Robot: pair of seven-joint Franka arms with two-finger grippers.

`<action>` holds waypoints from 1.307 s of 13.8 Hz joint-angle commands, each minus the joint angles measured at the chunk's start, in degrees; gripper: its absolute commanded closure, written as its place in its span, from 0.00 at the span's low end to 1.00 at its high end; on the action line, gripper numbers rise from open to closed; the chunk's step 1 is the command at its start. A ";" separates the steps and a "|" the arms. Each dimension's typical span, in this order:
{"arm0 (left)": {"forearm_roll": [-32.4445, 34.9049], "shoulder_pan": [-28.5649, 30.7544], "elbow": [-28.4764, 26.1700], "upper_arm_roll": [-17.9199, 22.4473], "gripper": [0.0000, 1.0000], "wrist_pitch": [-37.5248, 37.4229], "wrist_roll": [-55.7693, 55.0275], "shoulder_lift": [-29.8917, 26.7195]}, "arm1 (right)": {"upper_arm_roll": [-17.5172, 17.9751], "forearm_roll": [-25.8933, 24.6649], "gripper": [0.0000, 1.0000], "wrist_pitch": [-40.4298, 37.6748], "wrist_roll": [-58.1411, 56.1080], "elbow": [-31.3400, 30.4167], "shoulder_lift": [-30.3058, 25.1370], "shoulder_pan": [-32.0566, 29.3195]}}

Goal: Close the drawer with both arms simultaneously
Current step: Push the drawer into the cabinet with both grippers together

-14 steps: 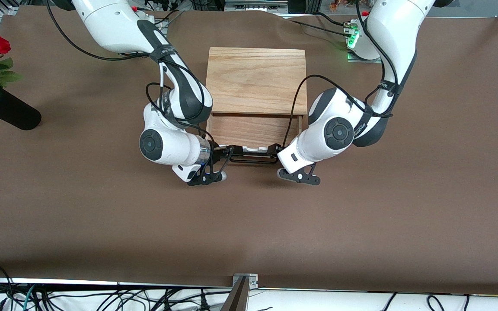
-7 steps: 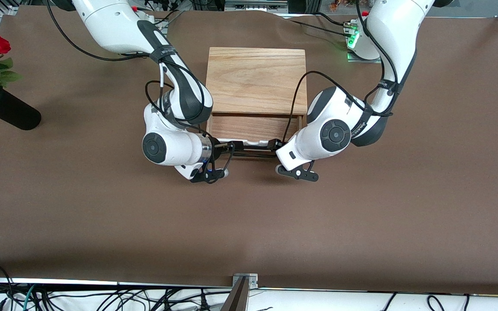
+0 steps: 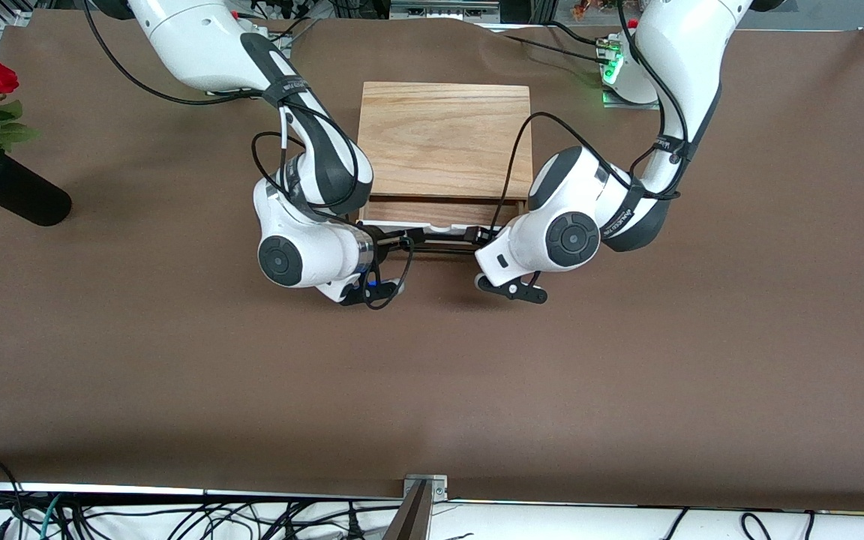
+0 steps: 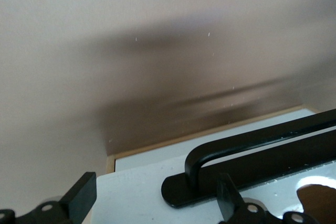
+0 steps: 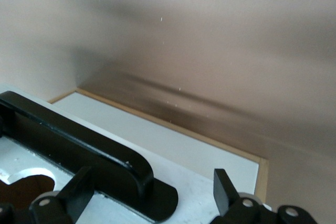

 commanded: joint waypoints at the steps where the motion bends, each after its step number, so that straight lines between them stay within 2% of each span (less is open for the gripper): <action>1: -0.06 0.14 -2.14 0.55 0.00 -4.03 1.48 -0.74 | 1.20 0.15 0.00 -5.98 -0.34 0.02 0.46 0.34; 8: -0.06 0.05 -2.14 0.54 0.00 -7.82 1.48 -0.83 | 2.17 0.15 0.00 -10.90 -0.34 -0.33 0.55 0.69; 18: -0.06 0.31 -1.62 0.54 0.00 -11.51 1.48 -1.27 | 2.17 0.06 0.00 -13.72 -0.51 -0.77 0.81 1.84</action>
